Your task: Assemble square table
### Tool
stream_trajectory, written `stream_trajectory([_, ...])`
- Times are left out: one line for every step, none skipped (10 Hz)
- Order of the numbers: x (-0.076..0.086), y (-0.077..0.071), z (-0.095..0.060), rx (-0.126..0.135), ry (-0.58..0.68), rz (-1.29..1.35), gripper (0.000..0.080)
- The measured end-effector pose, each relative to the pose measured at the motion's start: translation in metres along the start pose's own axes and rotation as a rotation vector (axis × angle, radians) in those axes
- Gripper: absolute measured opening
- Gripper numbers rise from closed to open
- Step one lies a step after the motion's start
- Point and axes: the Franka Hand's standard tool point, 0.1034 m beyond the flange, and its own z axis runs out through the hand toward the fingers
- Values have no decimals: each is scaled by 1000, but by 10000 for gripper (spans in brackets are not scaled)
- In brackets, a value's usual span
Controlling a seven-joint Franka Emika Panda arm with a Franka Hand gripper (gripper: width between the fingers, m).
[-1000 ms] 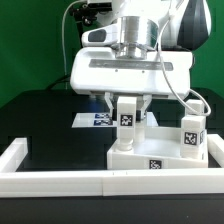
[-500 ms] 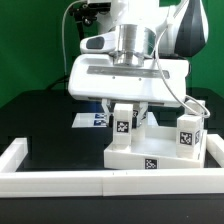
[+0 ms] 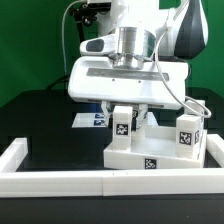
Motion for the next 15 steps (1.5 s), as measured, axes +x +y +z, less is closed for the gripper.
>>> stream_trajectory([0,0,0,0,-2,0,287])
stream_trajectory([-1,0,0,0,-3,0,380])
stream_trajectory([-1,0,0,1,-3,0,380])
stream_trajectory([-1,0,0,1,-3,0,574])
stream_trajectory([-1,0,0,1,-3,0,635])
stream_trajectory([-1,0,0,1,-3,0,635])
stream_trajectory([-1,0,0,1,-3,0,647])
stream_trajectory([-1,0,0,1,-3,0,647])
stream_trajectory([0,0,-2,5,-12,2,647])
stream_trajectory([7,2,-10,16,-20,11,649])
stream_trajectory([14,5,-18,23,-23,24,649])
stream_trajectory([18,5,-23,37,-44,33,649])
stream_trajectory([28,3,-30,69,-96,51,649])
stream_trajectory([33,6,-31,59,-67,52,649])
stream_trajectory([27,5,-27,61,-87,52,649])
